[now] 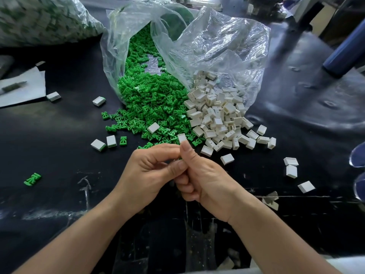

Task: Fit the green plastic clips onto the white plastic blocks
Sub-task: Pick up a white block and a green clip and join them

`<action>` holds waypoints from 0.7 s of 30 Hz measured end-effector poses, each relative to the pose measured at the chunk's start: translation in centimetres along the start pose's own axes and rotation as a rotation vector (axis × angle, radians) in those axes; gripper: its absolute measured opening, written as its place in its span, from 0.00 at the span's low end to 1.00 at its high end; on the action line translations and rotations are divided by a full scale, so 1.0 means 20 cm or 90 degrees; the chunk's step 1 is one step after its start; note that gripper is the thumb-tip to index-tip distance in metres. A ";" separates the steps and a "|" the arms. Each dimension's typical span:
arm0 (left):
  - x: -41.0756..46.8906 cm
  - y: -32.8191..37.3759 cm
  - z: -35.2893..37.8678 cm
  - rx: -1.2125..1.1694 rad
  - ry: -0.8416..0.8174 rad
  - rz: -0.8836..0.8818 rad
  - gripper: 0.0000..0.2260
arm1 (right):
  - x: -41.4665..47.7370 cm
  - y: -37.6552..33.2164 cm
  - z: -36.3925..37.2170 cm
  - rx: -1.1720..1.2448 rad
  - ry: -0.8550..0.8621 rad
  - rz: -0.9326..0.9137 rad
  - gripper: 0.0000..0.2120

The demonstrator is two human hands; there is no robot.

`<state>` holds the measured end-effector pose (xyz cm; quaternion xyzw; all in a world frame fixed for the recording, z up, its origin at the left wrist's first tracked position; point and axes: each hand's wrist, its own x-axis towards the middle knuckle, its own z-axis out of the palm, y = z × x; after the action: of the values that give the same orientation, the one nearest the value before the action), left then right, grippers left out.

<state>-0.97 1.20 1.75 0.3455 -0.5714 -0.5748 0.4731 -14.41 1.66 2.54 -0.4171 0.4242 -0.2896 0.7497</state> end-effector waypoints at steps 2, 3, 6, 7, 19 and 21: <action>0.00 0.00 0.00 0.000 0.004 0.001 0.06 | 0.00 0.00 0.00 0.016 0.001 0.000 0.36; 0.00 0.00 0.00 0.002 0.003 0.005 0.06 | 0.00 0.00 0.00 0.013 0.006 -0.003 0.35; 0.00 0.00 0.00 0.007 -0.014 0.013 0.04 | -0.01 -0.01 0.01 -0.005 0.028 -0.016 0.27; 0.00 0.00 0.00 0.008 -0.017 0.013 0.04 | -0.01 -0.01 0.02 -0.009 0.038 -0.020 0.25; 0.00 0.01 0.02 -0.029 0.009 -0.027 0.09 | 0.01 0.00 -0.01 0.008 0.004 -0.026 0.30; 0.00 0.01 0.01 -0.046 0.022 -0.042 0.09 | 0.01 -0.01 -0.02 0.030 -0.031 -0.010 0.27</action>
<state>-1.15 1.27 2.01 0.3567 -0.5304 -0.6041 0.4759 -14.71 1.32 2.52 -0.4096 0.3954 -0.2955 0.7672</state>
